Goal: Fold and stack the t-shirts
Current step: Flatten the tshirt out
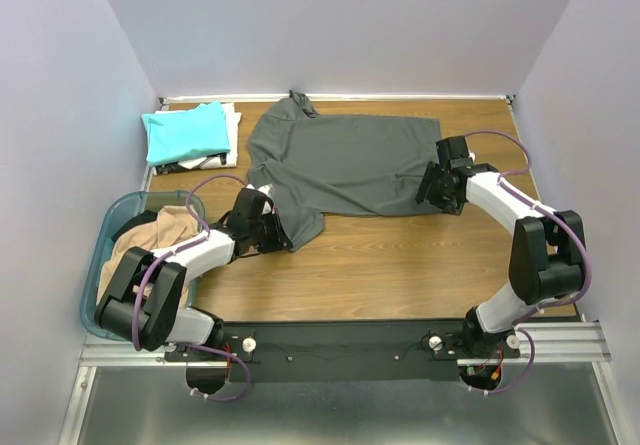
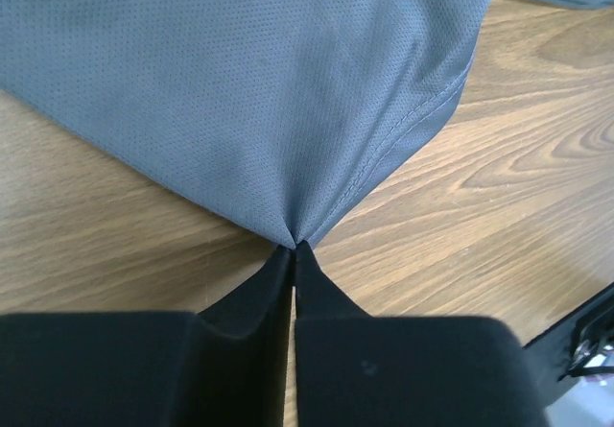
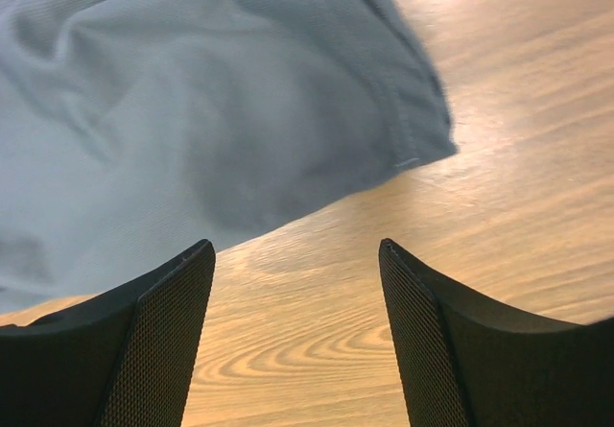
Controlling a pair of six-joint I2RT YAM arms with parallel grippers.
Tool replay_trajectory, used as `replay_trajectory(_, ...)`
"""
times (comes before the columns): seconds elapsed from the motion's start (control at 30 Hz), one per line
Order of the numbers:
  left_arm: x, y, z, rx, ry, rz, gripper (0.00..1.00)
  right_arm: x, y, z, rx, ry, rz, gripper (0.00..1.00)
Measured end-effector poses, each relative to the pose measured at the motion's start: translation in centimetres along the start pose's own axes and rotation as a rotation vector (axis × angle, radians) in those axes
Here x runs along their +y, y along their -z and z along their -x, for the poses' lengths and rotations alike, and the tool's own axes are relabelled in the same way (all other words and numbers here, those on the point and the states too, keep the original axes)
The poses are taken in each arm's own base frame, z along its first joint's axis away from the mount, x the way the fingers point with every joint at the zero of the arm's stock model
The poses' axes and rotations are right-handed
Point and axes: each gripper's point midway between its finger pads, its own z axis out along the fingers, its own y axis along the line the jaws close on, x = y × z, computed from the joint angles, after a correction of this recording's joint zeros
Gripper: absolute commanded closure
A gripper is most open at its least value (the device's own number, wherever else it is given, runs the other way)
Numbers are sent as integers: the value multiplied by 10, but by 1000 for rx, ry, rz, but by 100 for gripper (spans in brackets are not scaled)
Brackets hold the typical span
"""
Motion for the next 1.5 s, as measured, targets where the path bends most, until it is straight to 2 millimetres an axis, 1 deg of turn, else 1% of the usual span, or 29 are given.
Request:
replay_trajectory(0.1,1,0,-1,4,4,3,100,-8,-2,0,-2,-9,-25,23)
replay_trajectory(0.23,1,6,1,-4,5,18,100,-25,-4,-2,-1,-34,-63,24)
replay_trajectory(0.43,-11,19,18,-52,-6,16,100,-49,-8,-13,14,-59,-111,36)
replay_trajectory(0.53,-11,27,20,-63,-5,27,100,-52,-9,-13,12,-64,-116,38)
replay_trajectory(0.73,-5,45,21,-87,18,68,100,-51,-10,-8,-8,-70,-108,39)
replay_trajectory(0.9,-9,66,28,-148,32,61,100,-50,-11,-5,-20,-74,-104,41)
replay_trajectory(1.0,-10,67,28,-150,39,61,100,-50,-12,-5,-21,-75,-103,43)
replay_trajectory(1.17,-6,68,25,-136,50,73,100,-55,-13,-17,-4,-76,-111,45)
replay_trajectory(1.23,-6,68,23,-131,52,77,100,-59,-9,-24,0,-79,-113,45)
replay_trajectory(1.33,-4,68,20,-120,55,84,100,-60,-3,-26,-15,-83,-105,45)
replay_trajectory(1.4,-3,68,19,-114,57,88,100,-63,1,-31,-20,-87,-103,46)
replay_trajectory(1.5,-2,69,18,-111,58,91,100,-66,1,-39,-10,-85,-108,46)
